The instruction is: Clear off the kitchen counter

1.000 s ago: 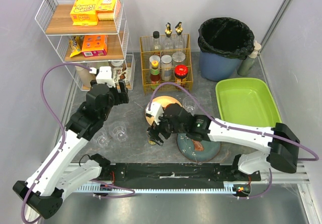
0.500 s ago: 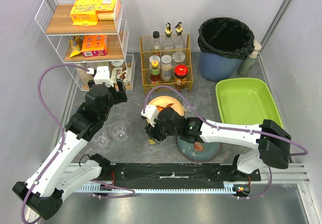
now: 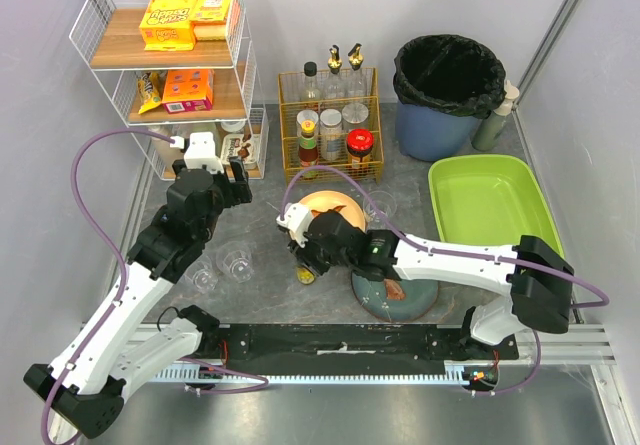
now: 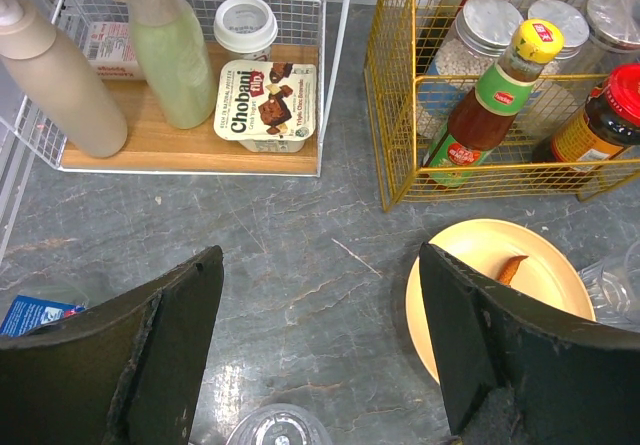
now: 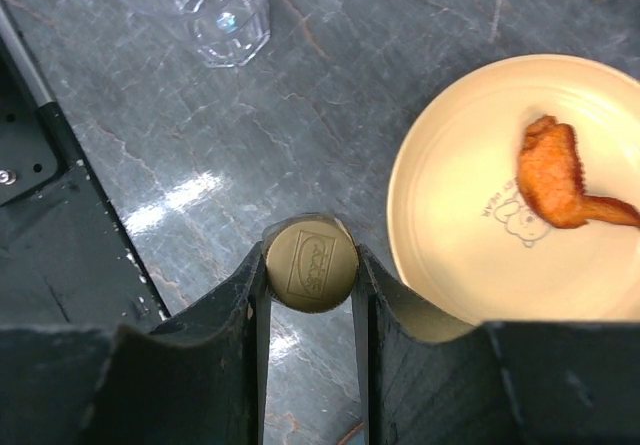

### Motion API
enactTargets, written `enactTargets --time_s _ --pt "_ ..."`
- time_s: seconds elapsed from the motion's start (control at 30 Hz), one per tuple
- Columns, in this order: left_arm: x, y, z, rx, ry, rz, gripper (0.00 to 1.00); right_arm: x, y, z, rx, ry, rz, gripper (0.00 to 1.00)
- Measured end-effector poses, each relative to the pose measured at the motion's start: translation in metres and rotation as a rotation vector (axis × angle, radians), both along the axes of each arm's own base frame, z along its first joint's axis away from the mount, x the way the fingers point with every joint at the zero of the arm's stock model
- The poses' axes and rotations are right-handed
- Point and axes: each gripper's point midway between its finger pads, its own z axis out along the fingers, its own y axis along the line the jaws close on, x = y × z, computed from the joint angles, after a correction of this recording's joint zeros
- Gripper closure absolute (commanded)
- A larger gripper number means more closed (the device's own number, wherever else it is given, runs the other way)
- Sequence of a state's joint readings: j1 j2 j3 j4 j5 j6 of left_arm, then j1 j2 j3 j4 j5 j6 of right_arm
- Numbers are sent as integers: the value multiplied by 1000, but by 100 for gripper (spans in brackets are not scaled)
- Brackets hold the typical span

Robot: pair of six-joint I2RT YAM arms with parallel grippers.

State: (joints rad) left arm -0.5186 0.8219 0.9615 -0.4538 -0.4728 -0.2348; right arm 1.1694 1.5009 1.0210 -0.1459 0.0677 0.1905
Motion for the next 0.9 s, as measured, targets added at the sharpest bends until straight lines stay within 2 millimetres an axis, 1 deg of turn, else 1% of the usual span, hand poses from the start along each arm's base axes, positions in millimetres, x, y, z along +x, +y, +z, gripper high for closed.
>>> enactTargets --time_s 0.07,0.17,0.23,0.37,0.43,0.5,0.53,0.6,0.7,0.83,0.9 --pt "0 0 0 0 0 0 16 4 -3 5 -18 -11 -19 88" --pt "0 0 0 0 0 0 16 15 -3 25 -26 -50 -57 88" --pt "0 0 1 -1 -2 0 16 25 1 48 -9 -95 -84 88" --pt "-1 1 2 -4 -7 0 16 51 5 102 61 -187 -160 90" --pt "-2 1 3 -5 -9 -1 16 70 0 126 94 -226 -216 90" --pt "-2 1 3 -6 -10 -2 16 90 -9 141 109 -254 -278 90" --pt "-2 1 3 -6 -10 -3 16 104 -17 149 113 -269 -320 90" --pt "-2 1 3 -6 -9 -3 16 125 -29 157 113 -293 -385 90" --pt "-2 1 3 -7 -10 -3 16 156 -48 162 93 -323 -480 90" --pt "-2 0 3 -8 -10 -4 16 187 -62 158 64 -336 -555 88" --pt "-2 0 3 -9 -9 -6 16 202 -64 151 45 -334 -577 87"
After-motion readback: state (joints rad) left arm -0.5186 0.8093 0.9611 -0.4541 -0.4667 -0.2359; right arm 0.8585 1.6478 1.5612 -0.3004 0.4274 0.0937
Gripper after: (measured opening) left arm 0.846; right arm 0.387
